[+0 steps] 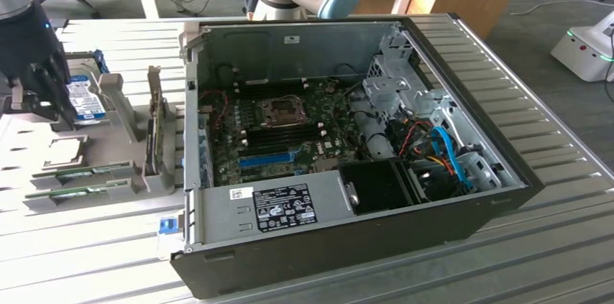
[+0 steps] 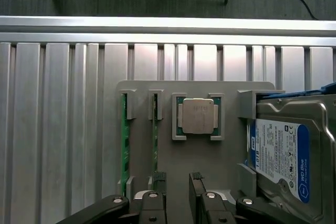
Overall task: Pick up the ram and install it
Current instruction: 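Pick up the ram and move it above insertion slot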
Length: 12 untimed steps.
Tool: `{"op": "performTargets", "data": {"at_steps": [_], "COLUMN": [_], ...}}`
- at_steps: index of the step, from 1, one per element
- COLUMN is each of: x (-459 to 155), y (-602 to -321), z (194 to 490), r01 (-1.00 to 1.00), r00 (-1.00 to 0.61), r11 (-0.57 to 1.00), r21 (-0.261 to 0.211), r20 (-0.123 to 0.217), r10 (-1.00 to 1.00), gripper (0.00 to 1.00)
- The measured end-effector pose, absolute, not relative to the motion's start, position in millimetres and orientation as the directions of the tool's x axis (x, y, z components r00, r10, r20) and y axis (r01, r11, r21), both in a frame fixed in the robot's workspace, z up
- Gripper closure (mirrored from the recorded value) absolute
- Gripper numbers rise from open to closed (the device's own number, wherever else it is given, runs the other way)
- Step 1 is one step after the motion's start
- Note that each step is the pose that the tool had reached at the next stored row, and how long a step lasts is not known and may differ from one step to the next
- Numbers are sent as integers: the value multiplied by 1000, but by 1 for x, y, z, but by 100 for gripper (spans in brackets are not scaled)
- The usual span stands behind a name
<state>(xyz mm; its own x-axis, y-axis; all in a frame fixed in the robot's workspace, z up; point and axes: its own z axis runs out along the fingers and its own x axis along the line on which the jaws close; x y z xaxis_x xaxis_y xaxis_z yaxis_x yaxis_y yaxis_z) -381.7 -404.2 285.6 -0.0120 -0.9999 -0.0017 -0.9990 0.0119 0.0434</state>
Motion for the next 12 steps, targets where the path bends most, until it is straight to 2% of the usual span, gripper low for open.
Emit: {"op": "performTargets", "data": {"at_steps": [12], "x": [-382], "y": [-404], "z": [275], "r01": [-999], "r00": [-12], "r11": [12], "r21": [43], "r20": [-2], "r10": [-1000], "gripper": [69]}}
